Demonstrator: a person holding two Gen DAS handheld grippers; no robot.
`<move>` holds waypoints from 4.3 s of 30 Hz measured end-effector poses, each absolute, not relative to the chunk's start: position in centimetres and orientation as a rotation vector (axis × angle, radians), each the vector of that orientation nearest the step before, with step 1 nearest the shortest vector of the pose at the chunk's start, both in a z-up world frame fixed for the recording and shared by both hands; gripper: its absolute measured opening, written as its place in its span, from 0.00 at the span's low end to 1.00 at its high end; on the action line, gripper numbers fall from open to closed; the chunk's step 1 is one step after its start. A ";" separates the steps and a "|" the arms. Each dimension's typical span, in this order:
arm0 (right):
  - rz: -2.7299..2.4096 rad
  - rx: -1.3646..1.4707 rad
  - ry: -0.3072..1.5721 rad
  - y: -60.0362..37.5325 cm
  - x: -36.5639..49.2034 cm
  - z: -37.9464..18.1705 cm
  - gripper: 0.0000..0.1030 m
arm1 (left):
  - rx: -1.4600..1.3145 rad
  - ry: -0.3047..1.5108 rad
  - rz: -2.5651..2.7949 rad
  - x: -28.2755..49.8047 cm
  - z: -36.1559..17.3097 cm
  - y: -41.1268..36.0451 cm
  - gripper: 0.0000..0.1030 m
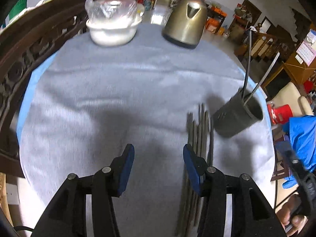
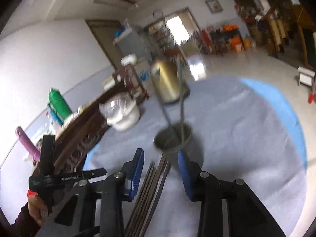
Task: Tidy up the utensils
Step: 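Close the right tool on another dark chopstick while the left tool grasps one too, then raise the right tool's chopstick over the grey cup and release while the left tool does likewise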
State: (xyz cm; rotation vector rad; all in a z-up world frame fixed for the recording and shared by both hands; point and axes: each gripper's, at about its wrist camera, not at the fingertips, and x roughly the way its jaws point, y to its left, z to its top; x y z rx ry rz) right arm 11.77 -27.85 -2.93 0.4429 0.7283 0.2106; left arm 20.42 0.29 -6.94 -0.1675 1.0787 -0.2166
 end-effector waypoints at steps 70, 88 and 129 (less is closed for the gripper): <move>0.221 0.330 1.150 -24.9 14.1 -13.8 0.10 | -0.054 1.231 -0.274 21.6 -12.6 -4.4 0.27; 0.235 0.262 1.268 -24.5 12.7 -13.3 0.11 | -0.137 1.340 -0.280 19.4 -12.6 -1.9 0.26; 0.256 0.348 0.503 -27.7 14.3 5.5 0.07 | -0.234 0.676 -0.369 20.5 8.4 -3.3 0.06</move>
